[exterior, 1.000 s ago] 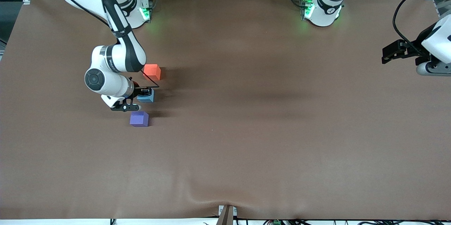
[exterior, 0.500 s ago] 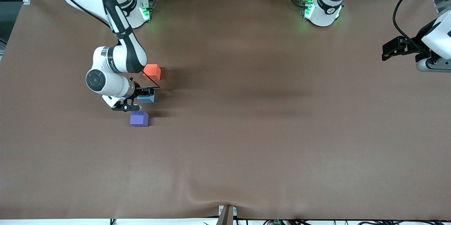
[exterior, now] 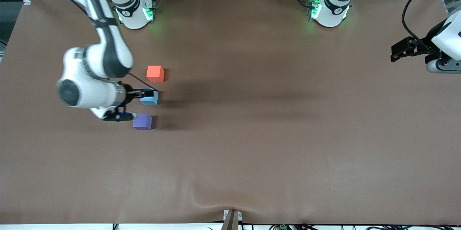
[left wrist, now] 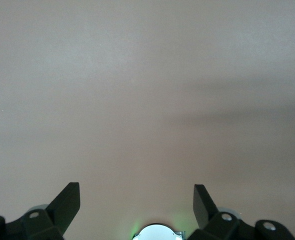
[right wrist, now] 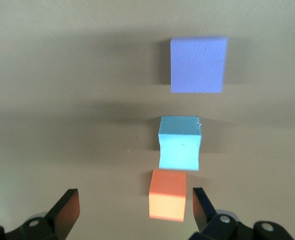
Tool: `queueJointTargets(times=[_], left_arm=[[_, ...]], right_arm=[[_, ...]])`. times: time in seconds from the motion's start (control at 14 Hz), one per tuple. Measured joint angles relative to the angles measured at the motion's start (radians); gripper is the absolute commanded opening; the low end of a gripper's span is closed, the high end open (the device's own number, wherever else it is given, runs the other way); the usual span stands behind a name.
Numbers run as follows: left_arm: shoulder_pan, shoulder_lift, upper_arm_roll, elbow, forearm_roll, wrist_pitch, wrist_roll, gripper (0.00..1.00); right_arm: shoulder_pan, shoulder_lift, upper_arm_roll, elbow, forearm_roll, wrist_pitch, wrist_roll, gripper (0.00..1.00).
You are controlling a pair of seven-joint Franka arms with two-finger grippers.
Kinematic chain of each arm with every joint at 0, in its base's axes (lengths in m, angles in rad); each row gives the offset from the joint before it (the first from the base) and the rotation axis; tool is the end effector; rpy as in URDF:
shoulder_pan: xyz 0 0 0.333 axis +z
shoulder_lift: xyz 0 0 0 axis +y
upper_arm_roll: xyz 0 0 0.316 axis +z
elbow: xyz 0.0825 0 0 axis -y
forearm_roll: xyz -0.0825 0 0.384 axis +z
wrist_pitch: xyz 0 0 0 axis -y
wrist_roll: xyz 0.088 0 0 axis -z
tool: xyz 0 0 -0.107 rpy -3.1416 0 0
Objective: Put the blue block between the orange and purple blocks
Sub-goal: 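Open the right gripper and withdraw it from the blue cube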
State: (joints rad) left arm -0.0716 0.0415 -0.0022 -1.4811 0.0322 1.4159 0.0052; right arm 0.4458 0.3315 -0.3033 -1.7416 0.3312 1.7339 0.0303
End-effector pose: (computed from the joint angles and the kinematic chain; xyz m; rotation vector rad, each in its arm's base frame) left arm 0.5500 -0.0368 0.6305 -3.0995 0.1174 0.1638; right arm 0.5935 0.1287 0.3720 -2.9130 -0.0067 0.4937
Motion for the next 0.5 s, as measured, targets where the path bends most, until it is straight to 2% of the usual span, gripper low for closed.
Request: queueJointTargets(times=[0.29, 0.5], left_arm=[[0.0, -0.001, 0.0, 0.001, 0.0, 0.0, 0.0, 1.0], [0.0, -0.001, 0.0, 0.001, 0.0, 0.0, 0.0, 1.0]], right_arm=[[-0.11, -0.006, 0.001, 0.284, -0.045, -0.194, -0.042, 1.0], [-0.192, -0.009, 0.003, 0.424, -0.07, -0.287, -0.159, 1.0]])
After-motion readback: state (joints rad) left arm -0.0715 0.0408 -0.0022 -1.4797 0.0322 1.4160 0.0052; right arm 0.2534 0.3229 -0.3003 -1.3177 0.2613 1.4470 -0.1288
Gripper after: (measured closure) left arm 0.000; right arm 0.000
